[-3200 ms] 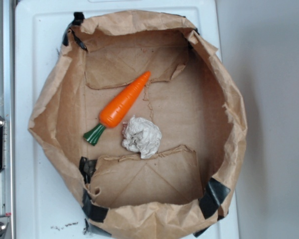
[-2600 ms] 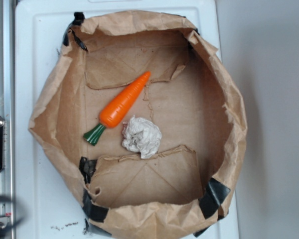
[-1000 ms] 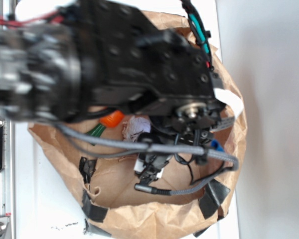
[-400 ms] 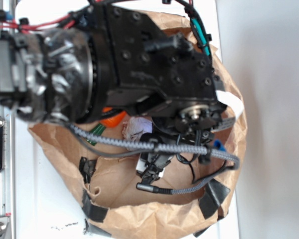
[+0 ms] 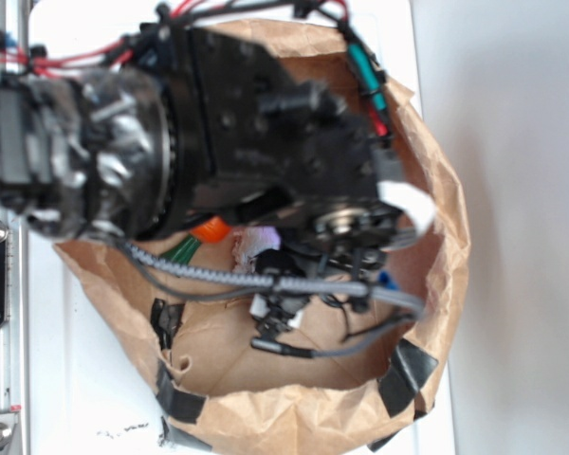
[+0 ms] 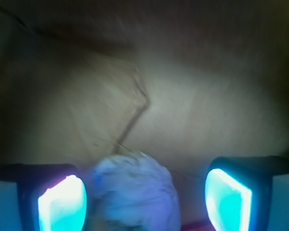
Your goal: Grab the white paper.
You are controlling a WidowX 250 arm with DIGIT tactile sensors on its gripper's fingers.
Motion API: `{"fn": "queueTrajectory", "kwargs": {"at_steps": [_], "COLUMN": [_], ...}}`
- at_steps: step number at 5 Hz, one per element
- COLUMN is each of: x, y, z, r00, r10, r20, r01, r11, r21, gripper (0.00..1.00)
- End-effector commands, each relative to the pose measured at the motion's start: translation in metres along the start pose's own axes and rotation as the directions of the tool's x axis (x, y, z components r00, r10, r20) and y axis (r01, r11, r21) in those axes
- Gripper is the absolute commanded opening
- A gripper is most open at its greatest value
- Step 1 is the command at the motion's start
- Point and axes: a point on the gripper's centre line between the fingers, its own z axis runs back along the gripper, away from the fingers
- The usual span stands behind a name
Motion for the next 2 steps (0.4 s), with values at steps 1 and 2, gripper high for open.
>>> {"fn": "queueTrajectory", "kwargs": {"at_steps": [1, 2], "x": [-0.002, -0.003], "y": [0.008, 0.004], "z": [-0.010, -0.029], "r00": [1.000, 0.999], "r10": [-0.023, -0.034], "r20": [-0.006, -0.025], "r01": [0.024, 0.036], "r11": [0.997, 0.996], "r21": [0.070, 0.087], "gripper": [1.00, 1.00]}}
